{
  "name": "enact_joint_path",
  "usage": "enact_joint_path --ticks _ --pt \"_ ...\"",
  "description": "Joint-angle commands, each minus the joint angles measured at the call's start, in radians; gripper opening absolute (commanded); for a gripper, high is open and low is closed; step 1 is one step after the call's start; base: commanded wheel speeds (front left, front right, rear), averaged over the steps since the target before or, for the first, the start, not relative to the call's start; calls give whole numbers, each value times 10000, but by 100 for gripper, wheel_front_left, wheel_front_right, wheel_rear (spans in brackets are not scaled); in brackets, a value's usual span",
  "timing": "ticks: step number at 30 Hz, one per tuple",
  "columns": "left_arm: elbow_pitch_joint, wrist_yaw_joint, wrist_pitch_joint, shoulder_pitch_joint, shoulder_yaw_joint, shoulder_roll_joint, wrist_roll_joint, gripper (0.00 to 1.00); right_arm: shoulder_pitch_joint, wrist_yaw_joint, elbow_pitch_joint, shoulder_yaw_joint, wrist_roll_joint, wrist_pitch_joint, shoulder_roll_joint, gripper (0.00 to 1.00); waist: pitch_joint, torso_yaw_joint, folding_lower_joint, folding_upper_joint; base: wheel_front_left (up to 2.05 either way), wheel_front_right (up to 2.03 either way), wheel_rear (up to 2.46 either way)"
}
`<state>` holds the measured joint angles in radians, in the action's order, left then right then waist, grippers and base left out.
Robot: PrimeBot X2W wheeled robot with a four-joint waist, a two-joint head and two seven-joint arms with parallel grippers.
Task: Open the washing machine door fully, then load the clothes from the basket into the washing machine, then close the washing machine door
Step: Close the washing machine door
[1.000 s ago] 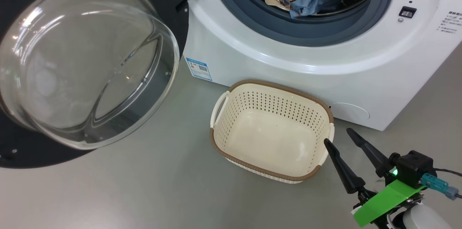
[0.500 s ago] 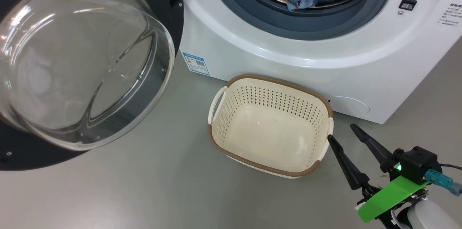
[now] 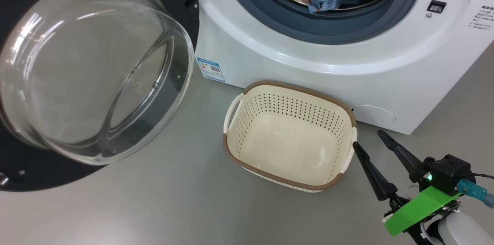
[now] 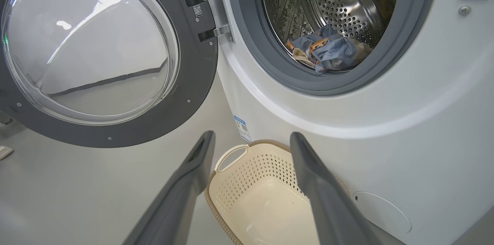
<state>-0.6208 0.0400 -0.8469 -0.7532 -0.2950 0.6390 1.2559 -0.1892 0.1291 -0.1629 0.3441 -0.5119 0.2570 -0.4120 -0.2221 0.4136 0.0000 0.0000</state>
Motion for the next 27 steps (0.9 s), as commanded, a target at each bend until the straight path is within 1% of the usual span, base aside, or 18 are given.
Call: enact_joint_path --ticks 1,6,15,22,27 --pt "353 87 -342 232 -25 422 134 0 -74 16 197 124 20 48 -107 100 23 11 0 0 0 0 0" --pt "632 182 -859 522 24 394 365 0 -12 16 193 73 21 48 -99 100 93 27 0 0 0 0 0" --pt "1386 548 -1837 908 273 296 825 0 108 16 177 -65 30 48 -44 100 265 48 0 0 0 0 0" --pt "2393 738 -2781 1140 585 109 1359 0 250 16 186 -191 45 48 -54 100 406 67 0 0 0 0 0" --pt "3379 795 -3295 1405 762 -146 1780 0 394 16 151 -304 55 48 8 100 620 10 0 0 0 0 0"
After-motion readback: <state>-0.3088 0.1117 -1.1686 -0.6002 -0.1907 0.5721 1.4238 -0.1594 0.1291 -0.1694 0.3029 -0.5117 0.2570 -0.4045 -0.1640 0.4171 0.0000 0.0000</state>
